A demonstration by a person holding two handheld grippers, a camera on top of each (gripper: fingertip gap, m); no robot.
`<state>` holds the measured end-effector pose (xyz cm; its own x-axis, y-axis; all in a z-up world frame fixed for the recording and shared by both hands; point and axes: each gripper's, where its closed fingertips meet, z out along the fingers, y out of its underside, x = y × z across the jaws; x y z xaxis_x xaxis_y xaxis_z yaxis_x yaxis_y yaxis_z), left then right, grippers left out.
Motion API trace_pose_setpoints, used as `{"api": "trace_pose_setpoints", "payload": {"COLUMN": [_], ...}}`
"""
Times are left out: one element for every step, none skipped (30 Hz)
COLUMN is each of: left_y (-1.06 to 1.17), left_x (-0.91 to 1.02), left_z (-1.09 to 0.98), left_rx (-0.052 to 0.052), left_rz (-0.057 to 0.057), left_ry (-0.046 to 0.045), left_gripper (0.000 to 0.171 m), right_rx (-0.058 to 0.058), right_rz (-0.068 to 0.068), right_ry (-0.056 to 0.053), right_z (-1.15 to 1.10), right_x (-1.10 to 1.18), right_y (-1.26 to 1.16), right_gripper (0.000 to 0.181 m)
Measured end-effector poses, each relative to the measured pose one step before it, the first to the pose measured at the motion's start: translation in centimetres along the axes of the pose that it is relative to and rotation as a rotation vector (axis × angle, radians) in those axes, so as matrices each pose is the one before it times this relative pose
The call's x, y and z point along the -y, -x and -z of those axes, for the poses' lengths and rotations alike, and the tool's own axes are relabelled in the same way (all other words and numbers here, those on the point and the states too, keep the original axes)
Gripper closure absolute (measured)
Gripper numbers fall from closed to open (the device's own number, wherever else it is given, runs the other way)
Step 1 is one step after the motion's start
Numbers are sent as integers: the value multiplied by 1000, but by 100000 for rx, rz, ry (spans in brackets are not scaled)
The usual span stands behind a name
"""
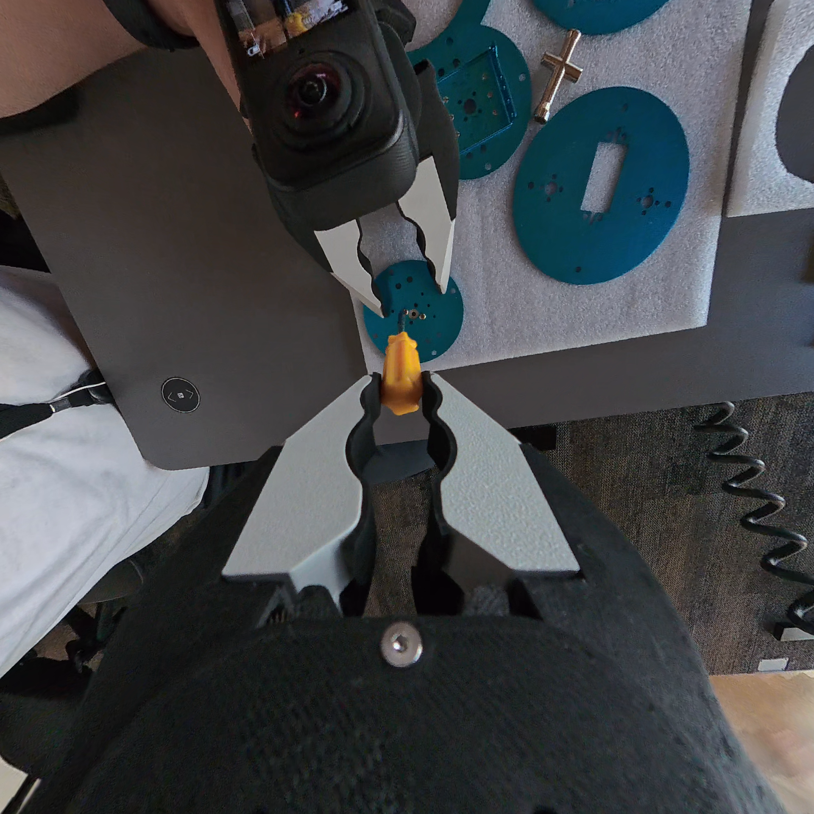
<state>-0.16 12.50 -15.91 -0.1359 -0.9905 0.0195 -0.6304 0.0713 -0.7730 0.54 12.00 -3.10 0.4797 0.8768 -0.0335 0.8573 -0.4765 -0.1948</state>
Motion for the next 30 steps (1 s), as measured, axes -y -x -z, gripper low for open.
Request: {"api": "trace_pose_setpoints", "payload": {"left_y": [-3, 3, -2, 4, 1, 7, -3, -3, 8, 0, -1, -1, 10, 0, -5, 5, -1, 7, -2, -1, 3, 8, 1, -5, 3, 0, 1, 0, 3, 0], "left_x": [-13, 8, 5, 0, 1, -1, 1, 1, 0, -6, 5, -1, -2, 0, -2, 9, 0, -1, 1, 0, -5, 1, -1, 1, 1, -1, -5, 0, 0, 0], "left_z": [2, 7, -6, 2, 1, 1, 0, 0, 1, 8, -7, 1, 3, 0, 0, 5, 0, 0, -1, 0, 8, 0, 1, -1, -1, 1, 7, 0, 1, 1], "left_rx": [-49, -37, -60, -70, -43, -14, -9, -14, -8, 5, -12, -46, -45, -6, 11, 8, 3, 32, 34, 1, -23, -8, 2, 20, 11, 7, 15, -2, -33, -48], "left_rz": [72, 24, 72, 92, 48, 14, 18, 19, 10, -12, 11, 59, 44, -6, -42, -54, 14, -42, -49, 10, 29, 6, -13, -35, -21, 13, -10, 2, 37, 52], "left_ry": [-14, -4, 2, -7, -9, 1, -6, -5, -6, 1, 6, -1, 1, 2, 16, -13, 2, 4, -2, 3, -12, -15, 8, 0, -8, 10, -10, 0, -5, -4], "left_gripper": [128, 128, 128, 128, 128, 128, 128, 128, 128, 128, 128, 128, 128, 128, 128, 128, 128, 128, 128, 128, 128, 128, 128, 128, 128, 128, 128, 128, 128, 128], "right_rx": [-235, -389, -288, -170, 173, 527, -40, -226, 64, -49, -142, 442, 177, -547, -67, 124, 145, 32, 181, 185, 114, -64, -482, -1361, -1401, -115, 1247, 1083, 78, -571], "right_rz": [505, 559, 633, 424, 207, 58, 55, 157, 206, 271, 54, 95, 356, 321, 151, 108, 180, 29, 156, 142, 167, 643, 912, 965, 1028, 574, -64, -381, -17, 333], "right_ry": [528, 575, 207, -26, 9, 270, -174, 18, 337, -88, -22, 673, 522, -293, 239, -272, -219, -16, -147, 100, 703, 907, 948, 1112, 268, -265, -483, -772, -678, -668], "right_z": [-110, -119, -106, -93, -77, -69, -48, -42, -28, -18, -34, -55, -79, -63, -57, -2, 2, -35, -12, -28, -47, -87, -95, -92, 4, 79, 104, 124, 110, 93], "right_x": [-65, -54, 5, 49, 34, 1, 55, 13, -38, 24, 15, -90, -57, 52, -19, 55, 47, 19, 29, 7, -74, -87, -87, -95, 11, 72, 101, 141, 123, 108], "right_y": [4, -34, -1, 0, 23, 51, -36, -66, -20, -30, -38, 53, 37, -69, -8, 28, 26, 2, 41, 51, 33, 40, -2, -133, -135, 18, 194, 137, 4, -84], "right_gripper": [163, 163, 163, 163, 163, 163, 163, 163, 163, 163, 163, 163, 163, 163, 163, 163, 163, 163, 163, 163, 163, 163, 163, 163, 163, 163, 163, 163, 164, 163]}}
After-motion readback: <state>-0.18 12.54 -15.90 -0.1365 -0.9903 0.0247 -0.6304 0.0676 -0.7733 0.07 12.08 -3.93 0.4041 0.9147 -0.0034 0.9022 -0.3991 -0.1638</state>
